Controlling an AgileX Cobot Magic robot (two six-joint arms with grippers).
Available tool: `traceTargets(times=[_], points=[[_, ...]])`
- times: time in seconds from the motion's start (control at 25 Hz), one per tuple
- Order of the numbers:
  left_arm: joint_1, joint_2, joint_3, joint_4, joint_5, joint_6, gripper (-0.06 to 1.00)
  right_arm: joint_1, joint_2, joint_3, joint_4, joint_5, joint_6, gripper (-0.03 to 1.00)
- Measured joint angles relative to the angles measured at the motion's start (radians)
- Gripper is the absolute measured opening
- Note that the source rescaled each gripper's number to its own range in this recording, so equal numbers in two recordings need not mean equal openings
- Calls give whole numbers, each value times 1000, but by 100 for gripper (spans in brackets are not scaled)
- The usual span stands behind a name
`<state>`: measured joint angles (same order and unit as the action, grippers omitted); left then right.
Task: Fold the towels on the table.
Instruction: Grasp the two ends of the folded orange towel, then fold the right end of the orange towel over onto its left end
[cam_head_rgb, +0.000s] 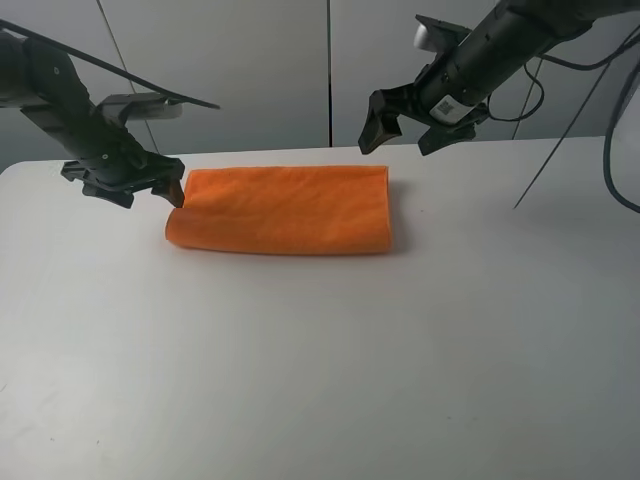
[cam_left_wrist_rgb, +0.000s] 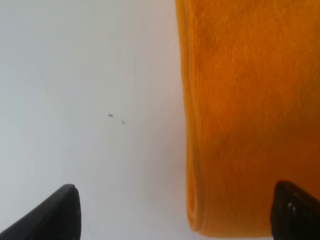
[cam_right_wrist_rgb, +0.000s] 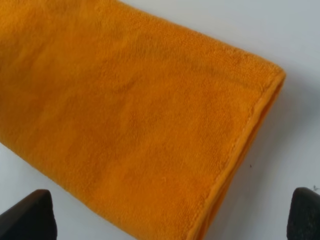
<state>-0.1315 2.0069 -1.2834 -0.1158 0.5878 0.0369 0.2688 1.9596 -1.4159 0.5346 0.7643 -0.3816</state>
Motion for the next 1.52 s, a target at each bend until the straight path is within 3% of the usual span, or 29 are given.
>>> traceTargets(times=[0.28,0.8,1.16,1.52], points=[[0,47,-7,8,-34,-2,99,0,66,0,21,0,-18,100],[0,120,-7,42,-51,-37,99,-68,168,0,269,21,-194,100],[0,121,-7,54,-53,-50,99,-168,237,0,570,34,-314,100],[0,121,-7,69,-54,-56,99,-168,294,0,611,-24,-302,100]])
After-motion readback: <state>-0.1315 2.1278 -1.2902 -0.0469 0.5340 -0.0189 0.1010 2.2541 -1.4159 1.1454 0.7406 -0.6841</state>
